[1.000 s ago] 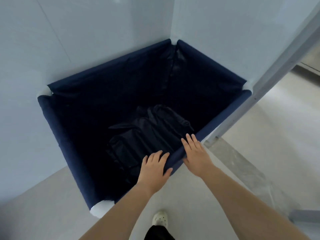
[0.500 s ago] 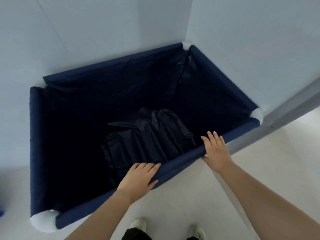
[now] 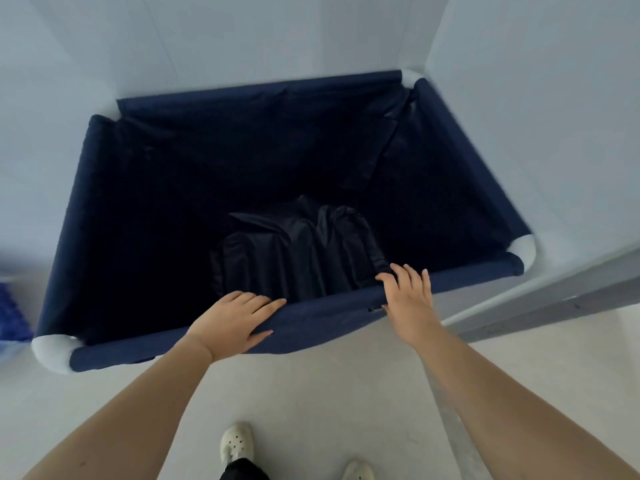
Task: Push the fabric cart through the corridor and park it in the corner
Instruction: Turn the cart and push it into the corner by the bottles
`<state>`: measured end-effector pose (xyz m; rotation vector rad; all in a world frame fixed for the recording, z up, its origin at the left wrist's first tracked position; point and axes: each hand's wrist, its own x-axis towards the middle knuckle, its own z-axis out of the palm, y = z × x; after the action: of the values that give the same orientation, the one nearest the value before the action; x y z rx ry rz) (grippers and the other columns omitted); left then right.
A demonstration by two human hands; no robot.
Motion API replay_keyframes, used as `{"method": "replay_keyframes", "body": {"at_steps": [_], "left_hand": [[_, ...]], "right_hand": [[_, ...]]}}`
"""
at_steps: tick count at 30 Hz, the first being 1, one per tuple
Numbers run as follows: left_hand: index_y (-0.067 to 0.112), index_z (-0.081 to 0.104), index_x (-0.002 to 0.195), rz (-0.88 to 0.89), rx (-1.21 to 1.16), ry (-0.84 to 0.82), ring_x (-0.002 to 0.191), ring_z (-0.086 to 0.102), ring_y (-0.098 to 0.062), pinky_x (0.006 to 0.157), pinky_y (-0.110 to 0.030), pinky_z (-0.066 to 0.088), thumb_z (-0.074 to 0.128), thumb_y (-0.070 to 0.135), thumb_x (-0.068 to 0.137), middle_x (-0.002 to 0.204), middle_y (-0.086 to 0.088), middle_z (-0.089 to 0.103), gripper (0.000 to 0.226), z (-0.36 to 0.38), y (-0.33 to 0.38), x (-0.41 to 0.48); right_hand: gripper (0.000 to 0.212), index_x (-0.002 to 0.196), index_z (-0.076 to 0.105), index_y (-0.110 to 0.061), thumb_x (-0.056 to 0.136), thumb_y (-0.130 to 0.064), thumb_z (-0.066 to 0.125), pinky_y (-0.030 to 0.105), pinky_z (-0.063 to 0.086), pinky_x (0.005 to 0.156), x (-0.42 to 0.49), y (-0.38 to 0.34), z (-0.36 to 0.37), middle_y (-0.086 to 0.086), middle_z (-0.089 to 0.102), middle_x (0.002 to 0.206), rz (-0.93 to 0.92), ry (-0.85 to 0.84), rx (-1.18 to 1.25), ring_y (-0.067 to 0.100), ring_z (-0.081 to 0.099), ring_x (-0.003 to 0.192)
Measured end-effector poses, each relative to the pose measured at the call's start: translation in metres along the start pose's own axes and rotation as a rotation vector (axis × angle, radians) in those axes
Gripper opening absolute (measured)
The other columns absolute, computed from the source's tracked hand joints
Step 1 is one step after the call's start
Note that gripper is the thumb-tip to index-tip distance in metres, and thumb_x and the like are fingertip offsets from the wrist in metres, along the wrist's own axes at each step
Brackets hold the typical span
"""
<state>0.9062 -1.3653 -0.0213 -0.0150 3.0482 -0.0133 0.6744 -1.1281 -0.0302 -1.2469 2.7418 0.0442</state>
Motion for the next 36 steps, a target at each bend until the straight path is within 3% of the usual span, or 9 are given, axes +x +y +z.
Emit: {"method": "replay_keyframes", "body": {"at_steps": [8, 12, 16, 18, 20, 22, 25, 33, 36], "left_hand": [[0.022, 0.039, 0.136, -0.019, 0.005, -0.025, 0.094, 0.061, -0.018, 0.087, -0.033, 0.050, 0.032, 0.050, 0.090, 0.109, 0.005, 0.065, 0.054, 0.003, -0.008, 0.000], [0.024, 0.038, 0.136, -0.045, 0.028, -0.038, 0.092, 0.062, -0.017, 0.087, -0.033, 0.050, 0.032, 0.052, 0.090, 0.107, 0.006, 0.066, 0.054, 0.003, -0.007, -0.002], [0.022, 0.038, 0.138, -0.050, 0.032, -0.002, 0.096, 0.062, -0.019, 0.088, -0.035, 0.050, 0.043, 0.053, 0.089, 0.113, 0.003, 0.064, 0.058, 0.003, -0.001, 0.002], [0.020, 0.041, 0.136, -0.043, 0.027, 0.042, 0.096, 0.062, -0.018, 0.086, -0.034, 0.051, 0.046, 0.052, 0.088, 0.115, 0.002, 0.064, 0.058, 0.000, 0.008, 0.014], [0.018, 0.046, 0.132, -0.009, -0.004, 0.057, 0.096, 0.063, -0.017, 0.085, -0.033, 0.053, 0.043, 0.050, 0.089, 0.116, 0.003, 0.064, 0.054, 0.002, 0.018, 0.029], [0.017, 0.048, 0.130, 0.015, -0.015, 0.051, 0.094, 0.063, -0.015, 0.083, -0.031, 0.053, 0.037, 0.051, 0.091, 0.113, 0.005, 0.066, 0.052, 0.005, 0.023, 0.037], [0.019, 0.048, 0.130, 0.005, -0.043, 0.054, 0.091, 0.064, -0.013, 0.082, -0.029, 0.053, 0.021, 0.053, 0.093, 0.109, 0.007, 0.067, 0.056, 0.010, 0.020, 0.039], [0.019, 0.046, 0.131, -0.012, -0.091, 0.051, 0.092, 0.063, -0.013, 0.083, -0.028, 0.053, 0.013, 0.053, 0.095, 0.109, 0.008, 0.066, 0.059, 0.009, 0.021, 0.037], [0.019, 0.046, 0.130, -0.015, -0.075, 0.069, 0.091, 0.064, -0.012, 0.080, -0.027, 0.054, 0.018, 0.053, 0.094, 0.108, 0.008, 0.067, 0.057, 0.010, 0.021, 0.035]], "right_hand": [[0.059, 0.116, 0.056, -0.015, 0.064, 0.000, 0.079, 0.057, 0.019, 0.111, -0.003, -0.002, 0.002, 0.015, 0.048, 0.137, -0.021, 0.094, 0.016, 0.037, 0.041, 0.128], [0.054, 0.122, 0.051, -0.019, 0.072, -0.016, 0.073, 0.055, 0.010, 0.114, -0.004, -0.002, -0.003, 0.010, 0.041, 0.142, -0.047, 0.034, 0.110, 0.034, 0.031, 0.133], [0.052, 0.122, 0.050, -0.023, 0.074, -0.003, 0.053, 0.041, -0.001, 0.116, -0.001, 0.012, -0.011, -0.002, 0.042, 0.142, -0.054, 0.005, 0.466, 0.017, 0.024, 0.137], [0.042, 0.121, 0.054, -0.017, 0.082, -0.002, 0.050, 0.042, 0.008, 0.115, 0.008, 0.024, -0.017, 0.005, 0.047, 0.140, 0.041, 0.121, 0.629, 0.020, 0.033, 0.134], [0.035, 0.126, 0.052, -0.009, 0.092, -0.018, 0.048, 0.046, 0.012, 0.114, 0.017, 0.049, -0.019, 0.015, 0.042, 0.144, 0.283, 0.238, 0.551, 0.028, 0.029, 0.137], [0.053, 0.139, 0.033, -0.002, 0.096, -0.031, 0.041, 0.046, 0.004, 0.116, 0.020, 0.079, -0.020, 0.020, 0.020, 0.153, 0.559, 0.155, 0.407, 0.032, 0.009, 0.143], [0.062, 0.142, 0.002, 0.011, 0.098, -0.027, 0.025, 0.045, -0.003, 0.117, 0.028, 0.111, -0.023, 0.029, 0.001, 0.154, 0.770, 0.033, 0.223, 0.038, -0.005, 0.142], [0.062, 0.139, 0.001, 0.016, 0.096, -0.024, 0.022, 0.048, -0.001, 0.116, 0.048, 0.119, -0.023, 0.033, 0.003, 0.152, 0.879, -0.037, 0.050, 0.043, -0.005, 0.141], [0.062, 0.141, 0.003, 0.013, 0.096, -0.021, 0.028, 0.047, 0.005, 0.116, 0.047, 0.118, -0.021, 0.031, -0.003, 0.152, 0.890, 0.009, 0.165, 0.044, -0.007, 0.140]]}}
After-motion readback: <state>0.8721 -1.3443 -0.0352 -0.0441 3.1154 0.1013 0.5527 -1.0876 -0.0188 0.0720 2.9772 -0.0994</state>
